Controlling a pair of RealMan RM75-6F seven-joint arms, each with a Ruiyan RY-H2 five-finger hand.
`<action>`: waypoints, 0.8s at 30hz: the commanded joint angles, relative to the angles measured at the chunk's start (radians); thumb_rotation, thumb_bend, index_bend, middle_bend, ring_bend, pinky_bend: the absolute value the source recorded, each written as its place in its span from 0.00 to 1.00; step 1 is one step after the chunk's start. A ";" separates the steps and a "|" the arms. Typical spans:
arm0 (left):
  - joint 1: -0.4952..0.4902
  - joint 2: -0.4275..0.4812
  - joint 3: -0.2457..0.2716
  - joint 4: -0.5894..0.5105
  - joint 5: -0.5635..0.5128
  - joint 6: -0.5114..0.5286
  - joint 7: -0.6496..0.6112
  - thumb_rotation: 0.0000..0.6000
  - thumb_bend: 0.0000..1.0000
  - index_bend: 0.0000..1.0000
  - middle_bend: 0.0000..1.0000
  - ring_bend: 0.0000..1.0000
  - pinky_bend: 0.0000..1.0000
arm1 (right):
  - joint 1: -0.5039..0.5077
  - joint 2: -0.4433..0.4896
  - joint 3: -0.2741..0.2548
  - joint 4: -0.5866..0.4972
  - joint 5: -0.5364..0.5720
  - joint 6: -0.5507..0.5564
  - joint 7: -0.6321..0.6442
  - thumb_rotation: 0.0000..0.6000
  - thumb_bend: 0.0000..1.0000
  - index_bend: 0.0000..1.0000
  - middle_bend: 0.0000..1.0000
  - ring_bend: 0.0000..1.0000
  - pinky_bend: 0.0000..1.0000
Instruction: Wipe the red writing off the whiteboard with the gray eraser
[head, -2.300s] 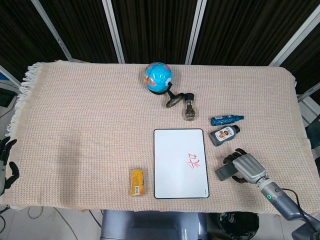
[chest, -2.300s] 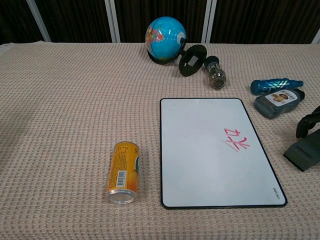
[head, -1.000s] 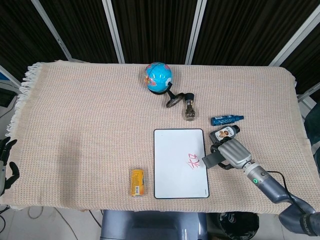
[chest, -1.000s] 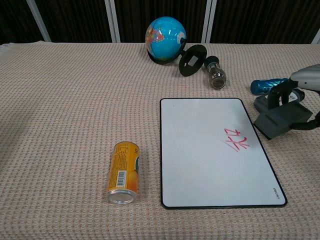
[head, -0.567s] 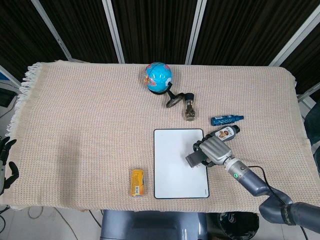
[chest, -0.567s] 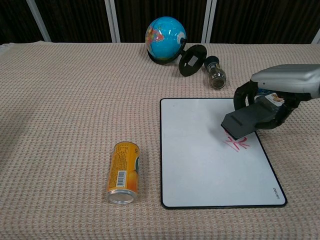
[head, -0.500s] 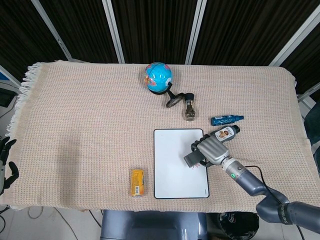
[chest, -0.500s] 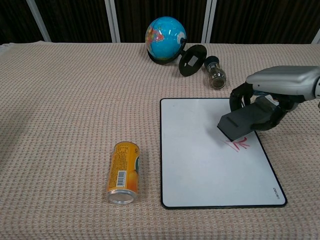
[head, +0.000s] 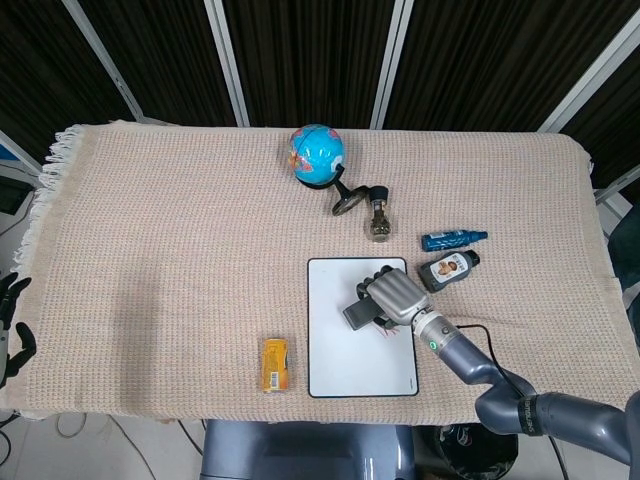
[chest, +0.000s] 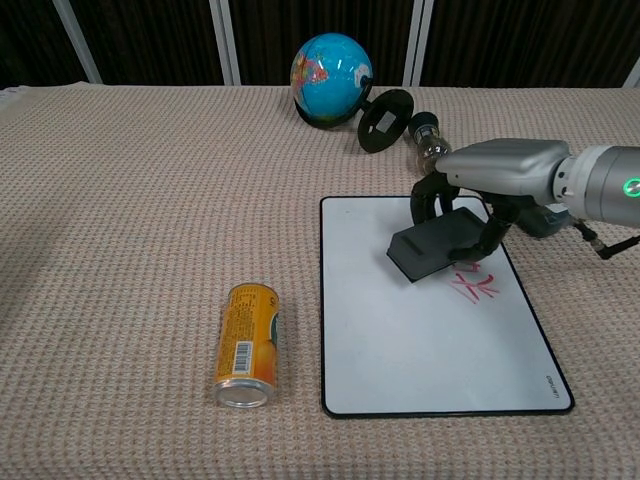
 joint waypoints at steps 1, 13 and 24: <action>0.000 0.000 0.001 0.000 0.002 0.000 0.000 1.00 0.75 0.12 0.04 0.00 0.00 | 0.014 -0.016 0.006 0.014 0.025 -0.014 -0.014 1.00 0.41 0.50 0.45 0.40 0.28; 0.001 0.005 0.000 -0.005 -0.003 0.000 -0.002 1.00 0.75 0.12 0.04 0.00 0.00 | 0.020 -0.021 -0.024 0.016 0.036 -0.014 -0.031 1.00 0.41 0.51 0.46 0.41 0.28; 0.001 0.005 0.001 -0.005 -0.002 0.000 -0.002 1.00 0.75 0.12 0.04 0.00 0.00 | -0.012 0.011 -0.069 -0.026 -0.008 0.032 -0.021 1.00 0.41 0.51 0.46 0.41 0.28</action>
